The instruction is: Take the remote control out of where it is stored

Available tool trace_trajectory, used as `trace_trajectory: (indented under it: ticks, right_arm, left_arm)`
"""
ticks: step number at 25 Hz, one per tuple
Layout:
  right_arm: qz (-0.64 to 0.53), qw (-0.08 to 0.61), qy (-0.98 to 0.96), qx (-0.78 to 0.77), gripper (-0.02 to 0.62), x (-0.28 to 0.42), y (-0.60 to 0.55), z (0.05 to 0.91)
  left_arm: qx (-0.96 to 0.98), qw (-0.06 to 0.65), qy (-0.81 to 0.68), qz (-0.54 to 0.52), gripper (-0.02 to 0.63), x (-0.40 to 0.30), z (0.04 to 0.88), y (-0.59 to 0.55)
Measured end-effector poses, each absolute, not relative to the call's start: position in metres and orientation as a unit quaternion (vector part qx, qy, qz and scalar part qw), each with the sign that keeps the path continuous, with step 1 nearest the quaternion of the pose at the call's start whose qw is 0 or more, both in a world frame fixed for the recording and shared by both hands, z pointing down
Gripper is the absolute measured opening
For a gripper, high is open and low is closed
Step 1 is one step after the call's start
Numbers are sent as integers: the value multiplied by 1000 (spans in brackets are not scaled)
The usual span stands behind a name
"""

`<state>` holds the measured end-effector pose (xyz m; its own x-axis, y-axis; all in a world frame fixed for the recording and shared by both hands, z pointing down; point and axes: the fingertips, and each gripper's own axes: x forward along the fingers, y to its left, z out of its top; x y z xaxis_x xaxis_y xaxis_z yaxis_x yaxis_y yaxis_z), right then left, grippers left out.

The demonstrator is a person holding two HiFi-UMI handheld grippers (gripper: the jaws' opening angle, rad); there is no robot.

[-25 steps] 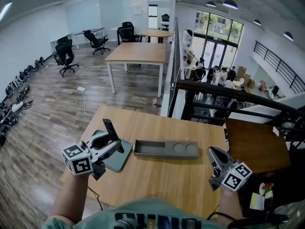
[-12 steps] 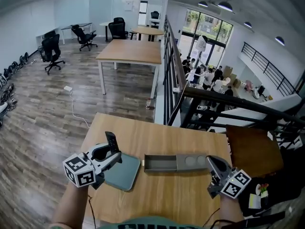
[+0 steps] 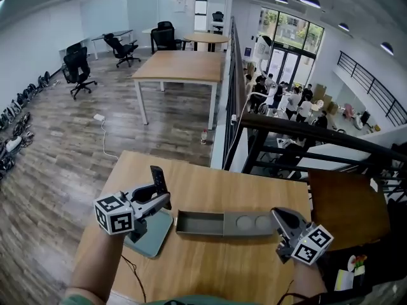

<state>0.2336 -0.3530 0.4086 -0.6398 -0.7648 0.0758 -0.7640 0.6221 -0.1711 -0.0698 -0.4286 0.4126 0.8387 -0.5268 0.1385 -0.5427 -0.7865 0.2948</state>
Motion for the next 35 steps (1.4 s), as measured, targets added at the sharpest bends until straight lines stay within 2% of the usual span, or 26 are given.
trace_trajectory:
  ticks: [5,11,35]
  right_arm:
    - [-83,-4,901,-426,3,253,-380,421]
    - [-92,-4,899,-428,4,255,-418,444]
    - [-120,-67,911,-388,3,209,-582,578]
  left_arm:
    - [944,182,-272,51,178,-32,439,-476]
    - [934,212,-272,90,178,-18,491,-530]
    - [873,290,-356,167,178,-106,673,-681]
